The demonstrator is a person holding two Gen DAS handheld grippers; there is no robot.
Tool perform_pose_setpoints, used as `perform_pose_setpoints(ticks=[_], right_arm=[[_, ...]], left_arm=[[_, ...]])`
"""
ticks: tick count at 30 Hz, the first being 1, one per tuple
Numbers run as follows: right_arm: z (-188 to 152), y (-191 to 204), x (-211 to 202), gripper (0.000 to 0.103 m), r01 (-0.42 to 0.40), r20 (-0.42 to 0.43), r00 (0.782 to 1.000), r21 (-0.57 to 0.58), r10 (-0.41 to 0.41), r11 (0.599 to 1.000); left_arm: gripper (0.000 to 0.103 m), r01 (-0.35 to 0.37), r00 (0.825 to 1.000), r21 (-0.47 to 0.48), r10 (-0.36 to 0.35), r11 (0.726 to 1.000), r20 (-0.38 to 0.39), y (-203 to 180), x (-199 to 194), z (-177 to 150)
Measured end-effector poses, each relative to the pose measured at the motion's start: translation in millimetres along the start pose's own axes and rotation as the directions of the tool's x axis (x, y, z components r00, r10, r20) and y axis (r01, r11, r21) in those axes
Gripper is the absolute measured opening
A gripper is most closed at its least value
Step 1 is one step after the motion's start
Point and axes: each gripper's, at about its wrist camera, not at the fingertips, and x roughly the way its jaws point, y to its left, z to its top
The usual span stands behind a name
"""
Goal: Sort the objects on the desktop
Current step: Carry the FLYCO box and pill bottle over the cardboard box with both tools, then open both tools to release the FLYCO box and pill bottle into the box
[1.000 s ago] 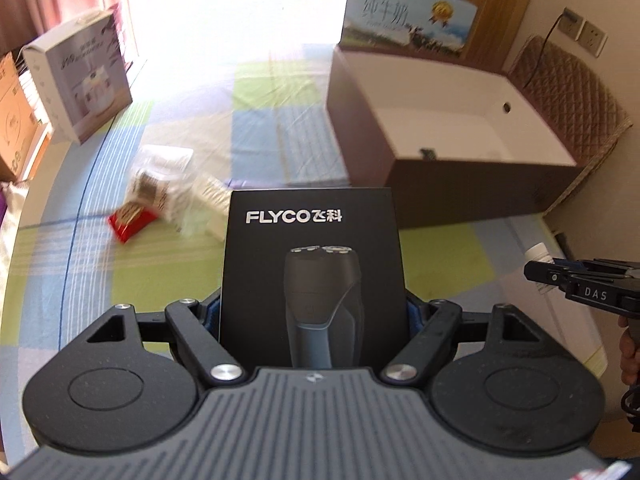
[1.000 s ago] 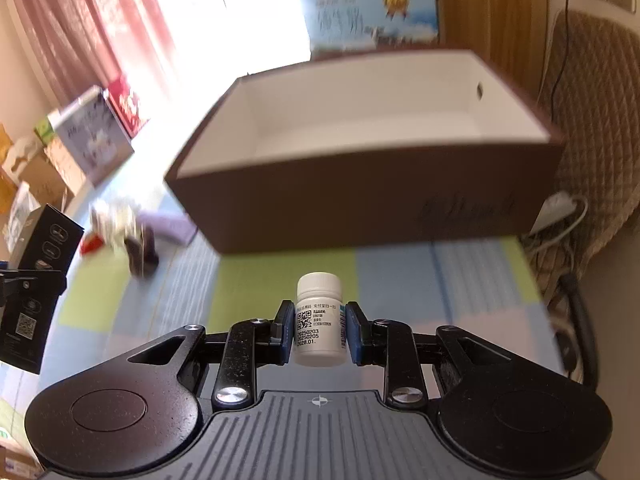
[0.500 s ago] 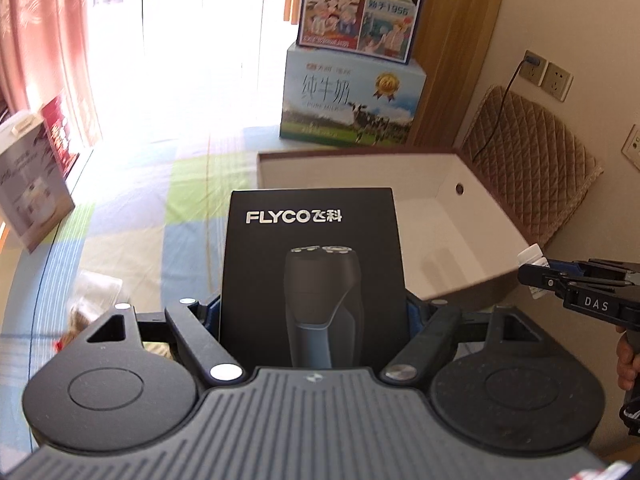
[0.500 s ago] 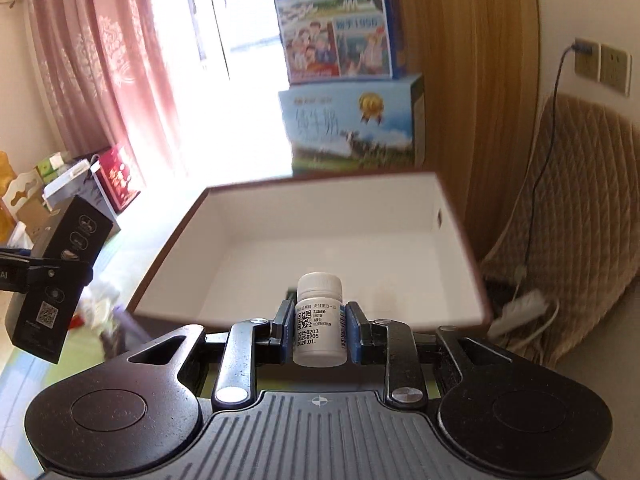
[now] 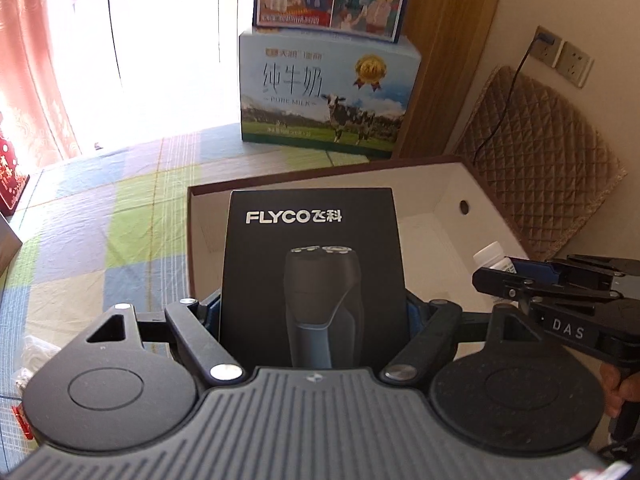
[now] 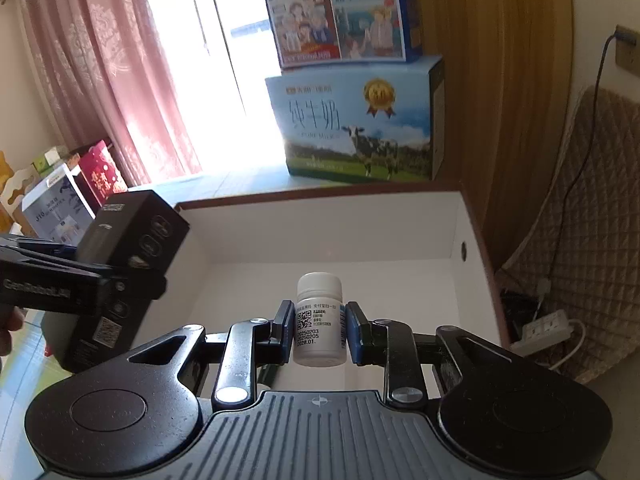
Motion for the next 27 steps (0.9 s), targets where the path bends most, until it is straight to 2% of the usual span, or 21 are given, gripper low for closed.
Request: perform_pose_setpoints(ticks=[11,20,27], right_arm=[[-5,-10,60,0.024,-0.018,-0.171,0.985,-0.011,0.016,1.000],[-2,-14,75,0.024,-0.030,-0.214,0.977,-0.041,0.021,0.999],[-1,-13,83,0.024,-0.036,-0.233,0.972,-0.039,0.026,0.999]], left_arm=[[0.076,-0.085,0.984,0.005,0.085,0.996,-0.158,-9,79,3],[0.077,-0.122,0.961,0.003,0.119,0.993,-0.251,-9,117,-11],[0.077,-0.113,0.954,-0.003,0.108,0.994,-0.279,-5,125,-13]])
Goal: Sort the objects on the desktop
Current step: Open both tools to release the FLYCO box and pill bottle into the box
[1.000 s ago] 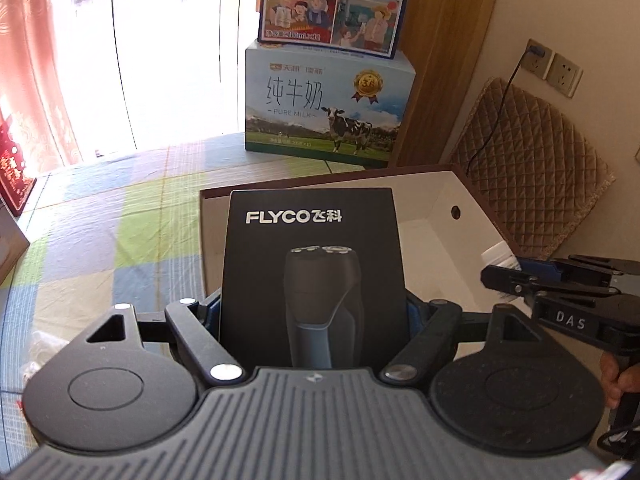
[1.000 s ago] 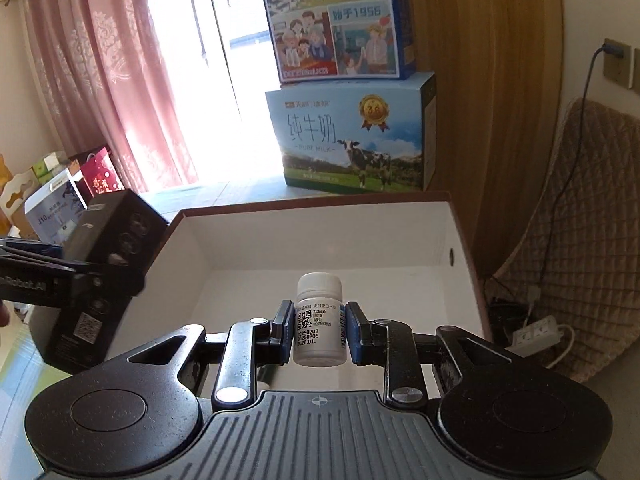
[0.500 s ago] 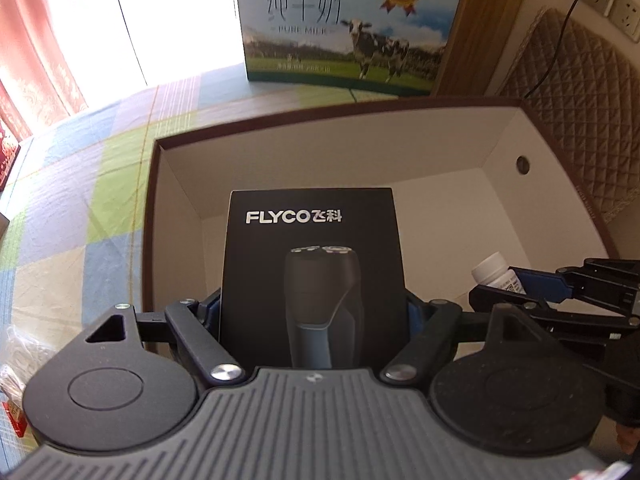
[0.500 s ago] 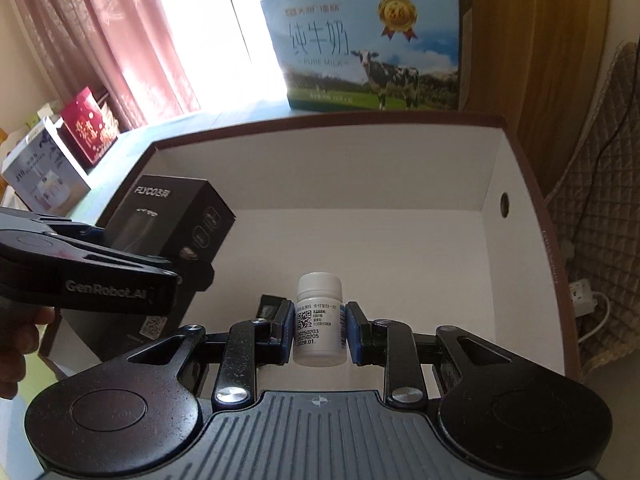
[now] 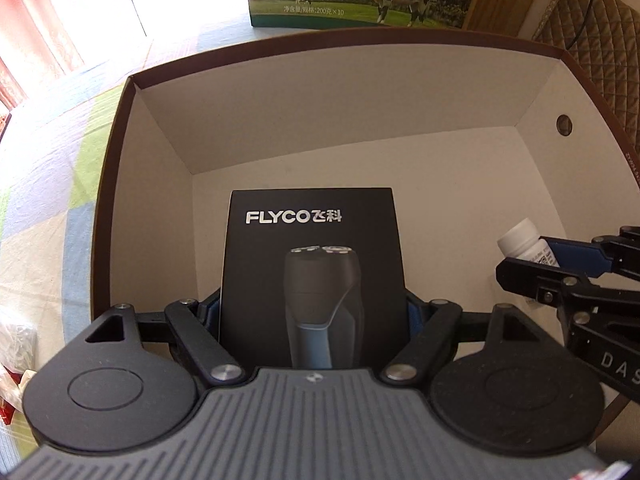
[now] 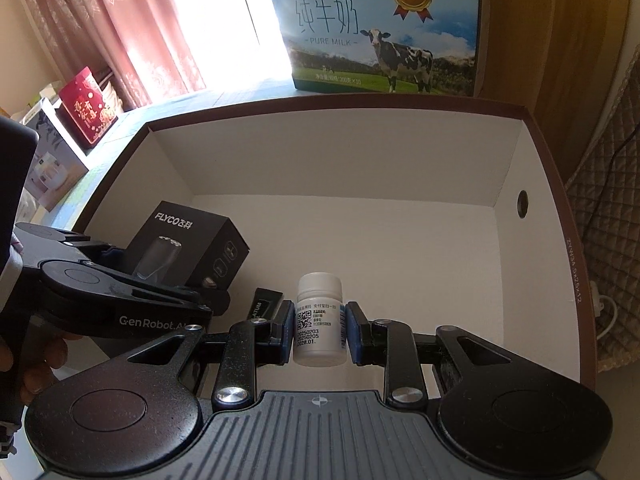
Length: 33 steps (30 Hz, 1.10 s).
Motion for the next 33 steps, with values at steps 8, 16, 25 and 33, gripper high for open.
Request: perform_pose_setpoints(ticks=[8,16,25,33], right_arm=[[2,2,6,0.024,-0.007,-0.023,1.000,0.004,0.007,1.000],[2,3,16,0.024,0.006,-0.069,0.998,0.006,-0.005,1.000],[-1,-1,8,0.050,0.051,-0.036,0.998,-0.023,-0.052,0.998],[-7,-5,-10,0.080,0.062,0.000,0.998,-0.046,-0.062,0.997]], left_arm=[[0.079,0.034,0.999,-0.001,-0.034,0.999,0.026,3,-10,5],[0.079,0.032,0.999,0.011,-0.032,0.999,0.029,2,-10,11],[0.080,0.044,0.998,0.017,-0.045,0.999,0.033,2,-13,9],[0.088,0.032,0.997,0.043,-0.034,0.999,0.068,-2,-26,3]])
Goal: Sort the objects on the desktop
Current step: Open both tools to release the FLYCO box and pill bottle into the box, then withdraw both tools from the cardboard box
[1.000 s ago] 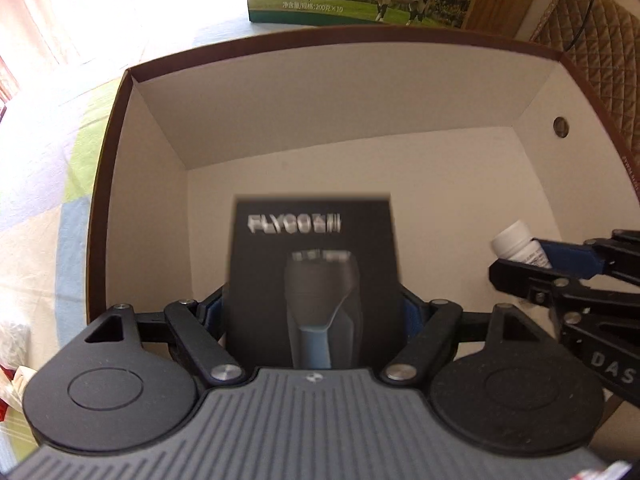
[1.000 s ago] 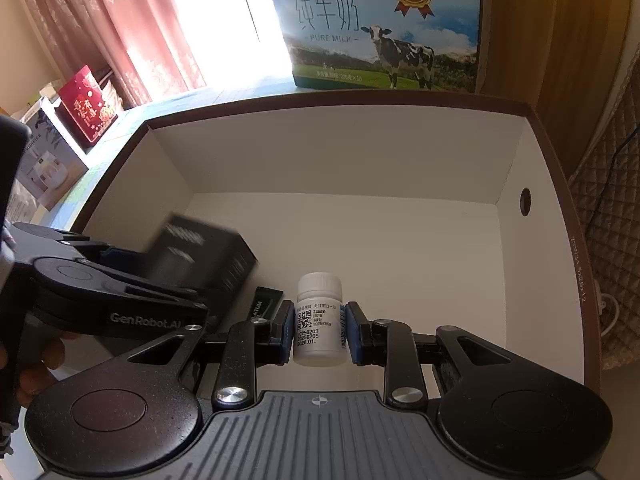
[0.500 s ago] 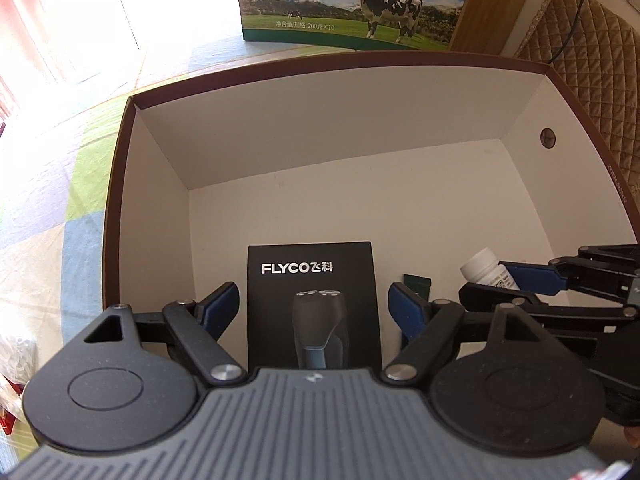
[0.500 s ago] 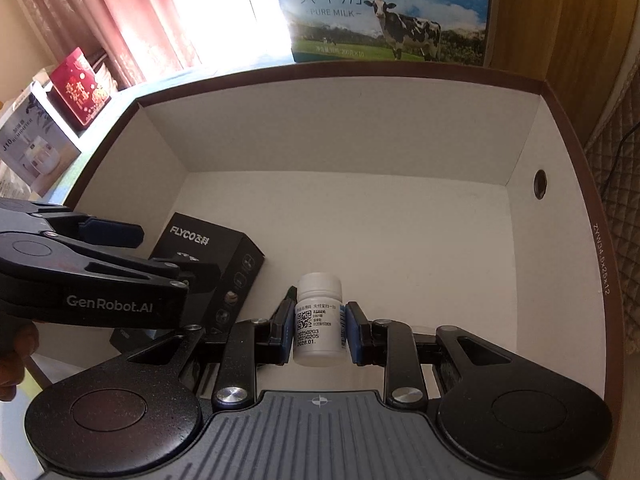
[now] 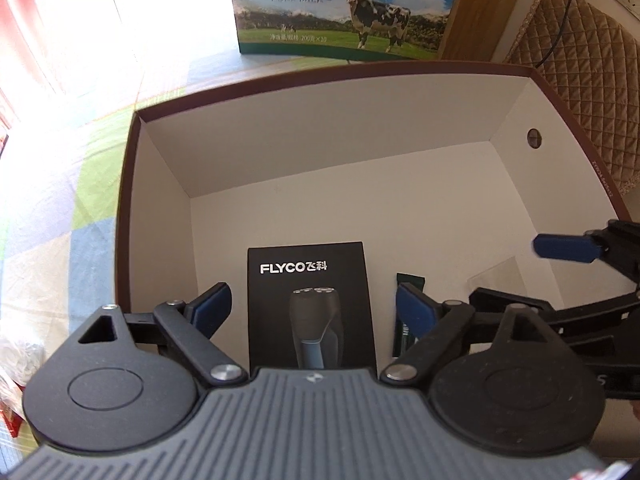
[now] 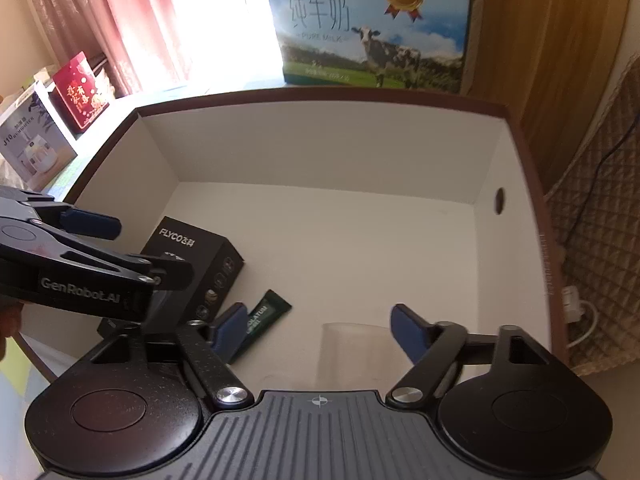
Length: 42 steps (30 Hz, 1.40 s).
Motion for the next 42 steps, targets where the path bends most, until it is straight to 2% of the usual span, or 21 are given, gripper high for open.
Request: perform_pose_setpoints(ticks=[7,15,28,34,42], right_arm=[[-5,6,-21,0.093,-0.016,0.031,0.999,-0.012,0.016,1.000],[-13,13,-49,0.101,-0.012,0.079,0.997,0.005,0.011,1.000],[-29,31,-90,0.101,0.047,0.144,0.988,0.044,-0.053,0.998],[-39,42,-107,0.101,0.085,0.172,0.980,0.088,-0.099,0.993],[-54,70,-125,0.101,0.129,0.206,0.968,0.089,-0.145,0.988]], left_arm=[[0.093,0.013,0.999,0.033,-0.014,0.999,0.047,-6,-24,-7],[0.096,0.008,0.995,0.040,-0.012,0.999,0.104,-4,-56,-19],[0.097,-0.006,0.985,0.033,0.000,0.999,0.172,0,-105,-43],[0.097,-0.011,0.979,0.009,0.009,1.000,0.203,9,-127,-63],[0.097,-0.005,0.971,-0.015,0.009,1.000,0.240,26,-157,-94]])
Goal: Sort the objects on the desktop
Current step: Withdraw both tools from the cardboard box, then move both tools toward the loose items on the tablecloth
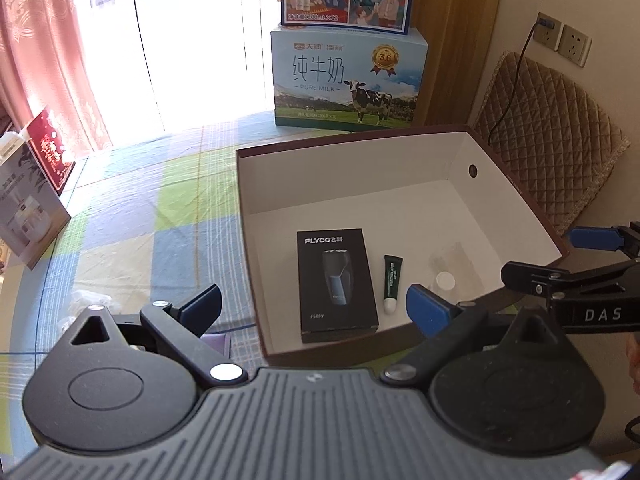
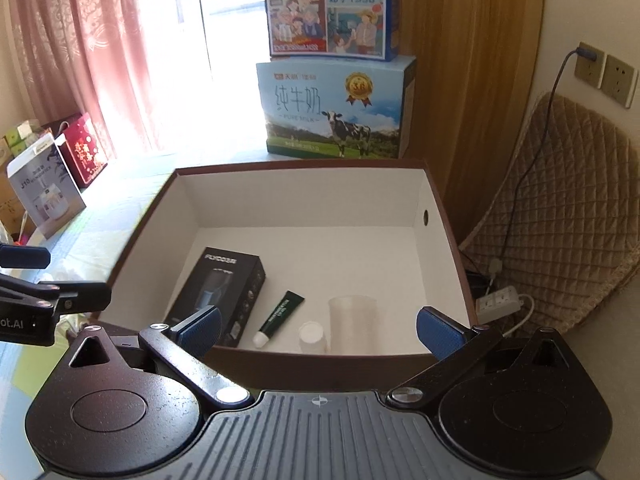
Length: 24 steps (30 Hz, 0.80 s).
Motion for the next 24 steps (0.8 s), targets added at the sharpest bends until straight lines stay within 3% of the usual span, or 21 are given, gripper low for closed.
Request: perform_pose_setpoints(ticks=[5,9,15,24], right_arm=[[-8,16,-16,0.101,-0.016,0.024,1.000,-0.004,0.016,1.000],[-18,30,-27,0.101,-0.072,0.039,0.997,-0.040,0.074,0.997],[-35,48,-34,0.101,-0.078,0.028,0.996,-0.065,0.080,0.995],[-52,60,-33,0.101,-0.128,-0.001,0.992,0.016,0.128,0.992]], left_arm=[[0.097,-0.014,1.000,0.000,0.014,1.000,0.018,13,-19,-14],[0.098,-0.017,0.999,-0.002,0.017,1.000,0.036,28,-37,-26],[0.098,-0.031,0.999,-0.004,0.031,1.000,0.042,50,-58,-47],[0.098,-0.073,0.997,-0.046,0.074,0.996,0.021,89,-72,-84]])
